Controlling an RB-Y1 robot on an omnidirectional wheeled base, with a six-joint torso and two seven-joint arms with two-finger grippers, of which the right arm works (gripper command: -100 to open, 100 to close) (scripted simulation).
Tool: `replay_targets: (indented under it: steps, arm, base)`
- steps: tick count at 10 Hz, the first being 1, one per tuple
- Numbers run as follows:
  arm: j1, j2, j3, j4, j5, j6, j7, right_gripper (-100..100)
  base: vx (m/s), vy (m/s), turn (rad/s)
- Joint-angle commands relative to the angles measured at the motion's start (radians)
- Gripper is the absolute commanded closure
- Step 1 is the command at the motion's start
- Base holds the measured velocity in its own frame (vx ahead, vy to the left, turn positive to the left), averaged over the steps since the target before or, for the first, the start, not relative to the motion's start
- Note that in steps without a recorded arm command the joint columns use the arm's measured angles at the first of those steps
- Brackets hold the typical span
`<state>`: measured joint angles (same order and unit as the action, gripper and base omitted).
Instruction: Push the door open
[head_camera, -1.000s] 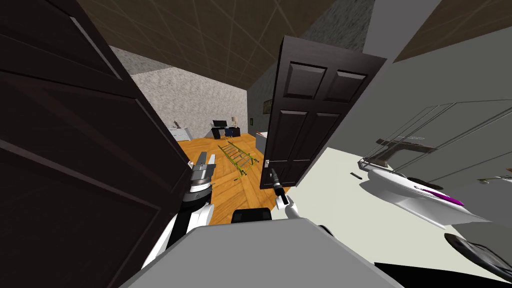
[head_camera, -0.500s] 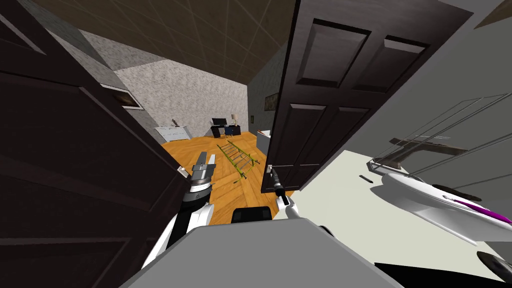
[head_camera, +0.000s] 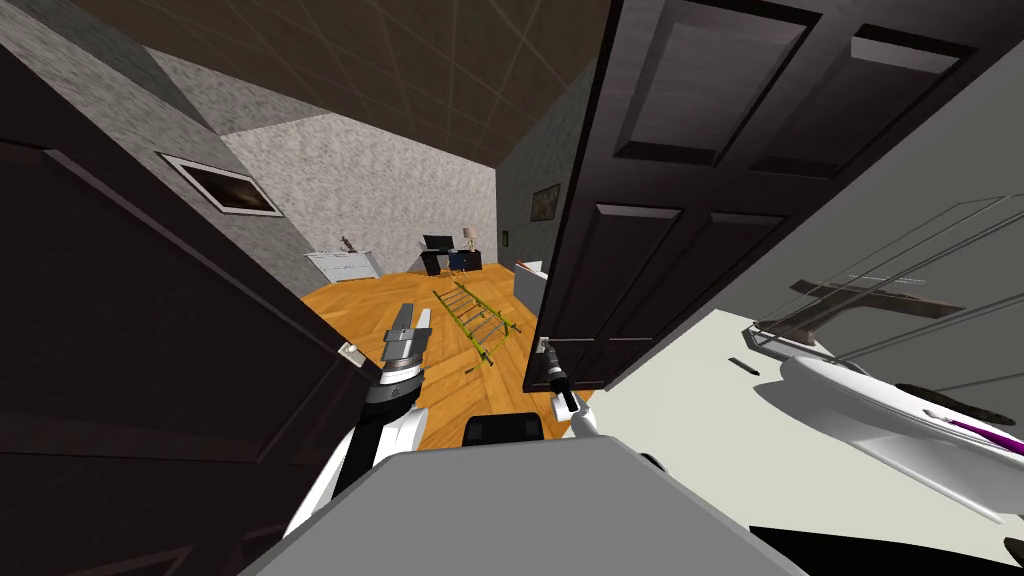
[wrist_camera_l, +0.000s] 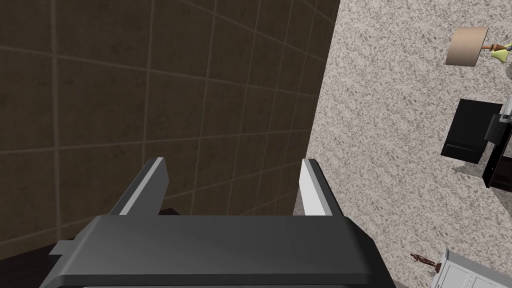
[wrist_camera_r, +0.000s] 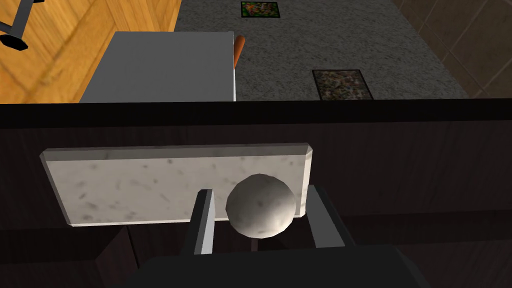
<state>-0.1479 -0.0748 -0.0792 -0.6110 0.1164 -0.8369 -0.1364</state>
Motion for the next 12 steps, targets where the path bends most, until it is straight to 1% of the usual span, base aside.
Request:
replay_targets:
  steps: [1, 5, 6, 8, 11, 12]
  arm:
    - [0.0, 0.0, 0.0, 0.0, 0.0, 0.001, 0.0, 100]
    - [0.0, 0.0, 0.0, 0.0, 0.0, 0.001, 0.0, 100]
    - [0.001, -0.005, -0.011, 0.003, -0.007, 0.004, 0.006, 100]
    - [0.001, -0.009, -0.024, 0.004, -0.015, 0.005, 0.011, 100]
    - [0.0, -0.017, -0.052, 0.006, -0.033, 0.008, 0.023, 100]
    - [0.0, -0.02, -0.066, 0.008, -0.042, 0.01, 0.029, 100]
  base:
    - [-0.029, -0.005, 0.012]
    - [-0.01, -0.001, 0.0]
    - [0.095, 0.049, -0.037]
    - [0.202, 0.045, -0.042]
    - [0.224, 0.056, -0.042]
    - [0.241, 0.059, -0.049]
